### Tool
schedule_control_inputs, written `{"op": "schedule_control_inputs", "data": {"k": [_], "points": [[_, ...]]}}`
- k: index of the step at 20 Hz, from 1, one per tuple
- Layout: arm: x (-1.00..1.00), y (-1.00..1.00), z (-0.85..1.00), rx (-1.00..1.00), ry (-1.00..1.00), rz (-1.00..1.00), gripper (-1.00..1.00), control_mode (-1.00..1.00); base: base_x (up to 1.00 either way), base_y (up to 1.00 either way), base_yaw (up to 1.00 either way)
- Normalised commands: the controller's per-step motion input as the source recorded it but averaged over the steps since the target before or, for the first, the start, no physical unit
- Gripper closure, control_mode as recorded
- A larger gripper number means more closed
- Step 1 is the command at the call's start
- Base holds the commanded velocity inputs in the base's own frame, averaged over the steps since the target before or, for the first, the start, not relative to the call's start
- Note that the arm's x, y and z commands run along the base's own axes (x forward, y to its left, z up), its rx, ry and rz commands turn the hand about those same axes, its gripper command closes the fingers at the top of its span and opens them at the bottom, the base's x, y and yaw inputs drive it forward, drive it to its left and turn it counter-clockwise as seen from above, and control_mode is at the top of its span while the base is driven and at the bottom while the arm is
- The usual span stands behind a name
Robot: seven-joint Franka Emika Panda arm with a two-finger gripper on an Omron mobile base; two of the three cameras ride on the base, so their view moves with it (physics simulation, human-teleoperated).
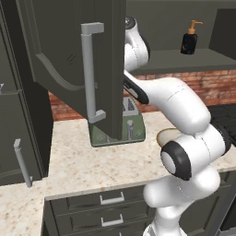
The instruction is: Open the cabinet. Pick the mango and orange from the cabinet and place them into the bowl. Then close the cabinet.
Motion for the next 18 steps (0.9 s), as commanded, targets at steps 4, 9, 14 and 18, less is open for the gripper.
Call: {"op": "schedule_control_inputs", "data": {"k": [4, 9, 14, 18], "points": [[-0.67, -0.30, 0.19, 0.00, 0.02, 0.00, 1.00, -1.00, 0.00, 0.00, 0.00], [-0.71, -0.35, 0.21, 0.00, 0.09, 0.00, 1.00, -1.00, 0.00, 0.00, 0.00], [-0.66, -0.42, 0.11, 0.00, 0.14, -0.01, 1.00, -1.00, 0.00, 0.00, 0.00], [-0.60, -0.53, 0.00, 0.00, 0.08, -0.04, 1.00, -1.00, 0.00, 0.00, 0.00]]}}
